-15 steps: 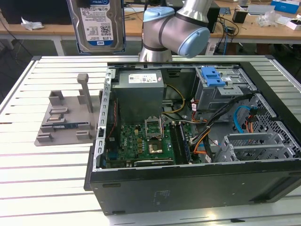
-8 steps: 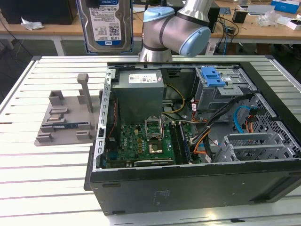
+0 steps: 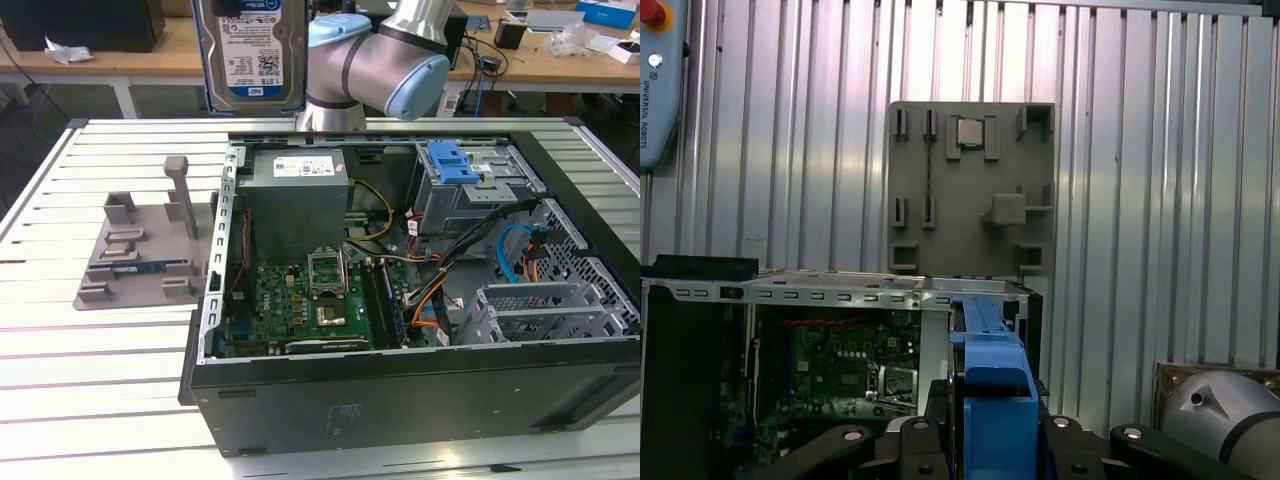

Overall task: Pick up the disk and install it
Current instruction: 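Pick up the disk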

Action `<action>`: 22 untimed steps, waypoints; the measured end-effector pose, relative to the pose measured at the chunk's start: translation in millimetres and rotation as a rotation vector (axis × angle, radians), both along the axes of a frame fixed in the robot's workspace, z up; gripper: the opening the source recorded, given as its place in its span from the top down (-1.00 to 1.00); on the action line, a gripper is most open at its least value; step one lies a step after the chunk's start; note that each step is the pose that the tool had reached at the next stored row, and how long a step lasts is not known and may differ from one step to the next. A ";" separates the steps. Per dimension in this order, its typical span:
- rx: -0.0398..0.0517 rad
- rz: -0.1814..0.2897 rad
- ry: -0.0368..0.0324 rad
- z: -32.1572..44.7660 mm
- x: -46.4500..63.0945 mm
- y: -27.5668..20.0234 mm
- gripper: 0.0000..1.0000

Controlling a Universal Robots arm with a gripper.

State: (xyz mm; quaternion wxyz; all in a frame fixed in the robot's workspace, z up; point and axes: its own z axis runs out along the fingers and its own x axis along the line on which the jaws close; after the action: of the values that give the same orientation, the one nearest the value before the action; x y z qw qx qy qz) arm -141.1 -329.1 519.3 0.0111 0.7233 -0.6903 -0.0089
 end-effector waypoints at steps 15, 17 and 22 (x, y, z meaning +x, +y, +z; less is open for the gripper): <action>0.0000 0.000 0.0006 0.0 50.1 0.0 0.26; 0.0000 0.000 0.0005 0.0 54.5 0.0 0.26; 0.0000 0.000 0.0006 0.0 66.6 0.0 0.26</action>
State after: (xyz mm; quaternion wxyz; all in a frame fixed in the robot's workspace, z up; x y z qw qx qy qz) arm -74.5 -329.1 519.2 0.0113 0.7233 -0.6903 -0.0092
